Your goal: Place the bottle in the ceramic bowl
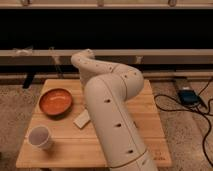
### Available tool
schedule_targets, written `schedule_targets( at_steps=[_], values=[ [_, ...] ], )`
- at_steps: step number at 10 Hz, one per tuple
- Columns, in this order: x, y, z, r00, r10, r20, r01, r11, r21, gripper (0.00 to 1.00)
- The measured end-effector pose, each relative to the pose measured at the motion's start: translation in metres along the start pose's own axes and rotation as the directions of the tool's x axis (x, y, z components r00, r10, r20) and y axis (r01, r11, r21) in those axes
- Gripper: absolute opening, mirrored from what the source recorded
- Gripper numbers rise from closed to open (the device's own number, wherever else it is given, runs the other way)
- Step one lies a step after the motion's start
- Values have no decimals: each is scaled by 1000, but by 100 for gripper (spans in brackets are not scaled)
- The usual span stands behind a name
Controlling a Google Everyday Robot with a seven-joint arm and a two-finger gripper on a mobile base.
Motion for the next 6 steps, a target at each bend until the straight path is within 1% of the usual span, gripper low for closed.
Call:
schedule_targets(
  at_steps=[1,2,3,4,5,6],
  values=[
    [0,-1,3,1000,3,-11,-3,1000,-9,65],
    [0,-1,7,999,3,-33,-4,1000,-26,65],
    [2,1,11,998,-1,-58,-1,999,-41,62],
    [2,1,13,997,-5,-77,1,999,-52,55],
    [4,0,17,995,-12,-98,5,998,-64,45],
    [7,0,18,994,-28,-110,19,997,-76,33]
  ],
)
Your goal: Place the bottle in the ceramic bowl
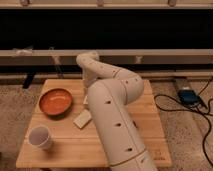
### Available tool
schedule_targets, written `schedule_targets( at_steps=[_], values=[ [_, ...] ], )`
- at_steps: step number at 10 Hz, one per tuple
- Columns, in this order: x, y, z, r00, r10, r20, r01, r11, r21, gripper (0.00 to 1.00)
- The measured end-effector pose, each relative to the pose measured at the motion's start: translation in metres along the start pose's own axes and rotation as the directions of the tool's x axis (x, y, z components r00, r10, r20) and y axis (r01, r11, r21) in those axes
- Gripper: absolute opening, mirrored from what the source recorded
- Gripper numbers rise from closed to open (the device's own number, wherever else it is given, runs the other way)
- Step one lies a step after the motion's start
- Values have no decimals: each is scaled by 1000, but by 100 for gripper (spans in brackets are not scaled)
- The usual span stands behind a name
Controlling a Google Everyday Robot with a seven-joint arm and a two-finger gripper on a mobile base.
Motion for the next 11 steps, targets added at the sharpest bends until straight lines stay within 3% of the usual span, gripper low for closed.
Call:
schedule_targets(
  at_steps=[1,3,5,7,9,10,11],
  values=[
    [3,2,0,1000,-14,-5,14,1000,-5,24],
    [15,7,-14,997,-66,32,67,998,-7,4],
    [35,20,-35,984,-155,86,156,988,4,0],
    [59,48,-57,952,-273,142,274,962,14,0],
    [72,74,-78,910,-367,194,368,929,31,0],
    [79,92,-84,883,-420,211,422,906,37,0],
    [83,106,-86,865,-452,219,455,889,40,0]
  ],
)
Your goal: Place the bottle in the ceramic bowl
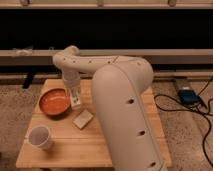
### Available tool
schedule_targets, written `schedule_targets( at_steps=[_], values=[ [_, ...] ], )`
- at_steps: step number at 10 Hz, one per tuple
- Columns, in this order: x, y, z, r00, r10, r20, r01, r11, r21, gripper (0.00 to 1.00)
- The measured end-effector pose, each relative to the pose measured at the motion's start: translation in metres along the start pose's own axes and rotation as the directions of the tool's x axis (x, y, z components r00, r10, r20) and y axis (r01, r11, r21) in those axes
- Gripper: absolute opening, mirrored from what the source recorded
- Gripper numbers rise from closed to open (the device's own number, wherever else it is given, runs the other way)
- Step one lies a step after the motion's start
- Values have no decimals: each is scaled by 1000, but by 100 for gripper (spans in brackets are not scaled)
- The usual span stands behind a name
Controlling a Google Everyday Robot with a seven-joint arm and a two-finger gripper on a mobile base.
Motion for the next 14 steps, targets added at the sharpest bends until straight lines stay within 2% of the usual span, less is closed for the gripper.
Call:
schedule_targets(
  at_steps=[1,2,4,5,7,9,10,14],
  values=[
    [-6,13,0,999,-42,10,42,999,-2,1],
    [-12,23,2,998,-67,13,67,998,-12,6],
    [-20,45,5,994,-105,21,106,994,-35,23],
    [-26,57,7,991,-128,26,129,990,-48,35],
    [-35,67,10,988,-152,28,153,987,-56,53],
    [-43,78,14,983,-181,38,183,981,-62,75],
    [-47,80,17,981,-189,43,192,979,-68,80],
    [-58,77,20,978,-193,79,200,975,-97,80]
  ],
)
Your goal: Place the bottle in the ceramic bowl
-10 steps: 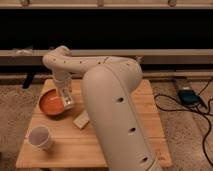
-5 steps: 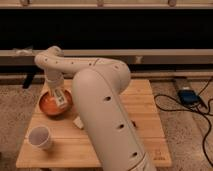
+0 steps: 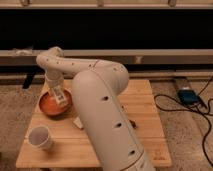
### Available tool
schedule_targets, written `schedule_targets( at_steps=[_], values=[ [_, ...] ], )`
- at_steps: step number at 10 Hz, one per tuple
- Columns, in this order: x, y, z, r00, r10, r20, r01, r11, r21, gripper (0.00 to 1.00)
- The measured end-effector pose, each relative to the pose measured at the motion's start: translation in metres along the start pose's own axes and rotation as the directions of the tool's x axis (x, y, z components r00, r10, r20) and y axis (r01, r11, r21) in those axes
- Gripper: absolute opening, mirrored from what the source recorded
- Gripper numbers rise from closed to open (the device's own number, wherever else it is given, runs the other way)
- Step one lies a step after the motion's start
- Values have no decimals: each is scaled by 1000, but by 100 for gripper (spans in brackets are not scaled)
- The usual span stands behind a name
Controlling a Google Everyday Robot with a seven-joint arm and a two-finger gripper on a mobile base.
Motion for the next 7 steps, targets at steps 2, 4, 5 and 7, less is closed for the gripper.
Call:
schedule_targets(
  at_steps=[2,4,5,7],
  values=[
    [-4,-1,-3,1000,-3,25,3,1000,-11,80],
    [-8,-6,-16,998,6,59,-5,1000,-24,80],
    [-9,-10,-28,997,13,81,-11,1000,-30,80],
    [-10,-15,-40,995,19,101,-16,999,-33,80]
  ],
)
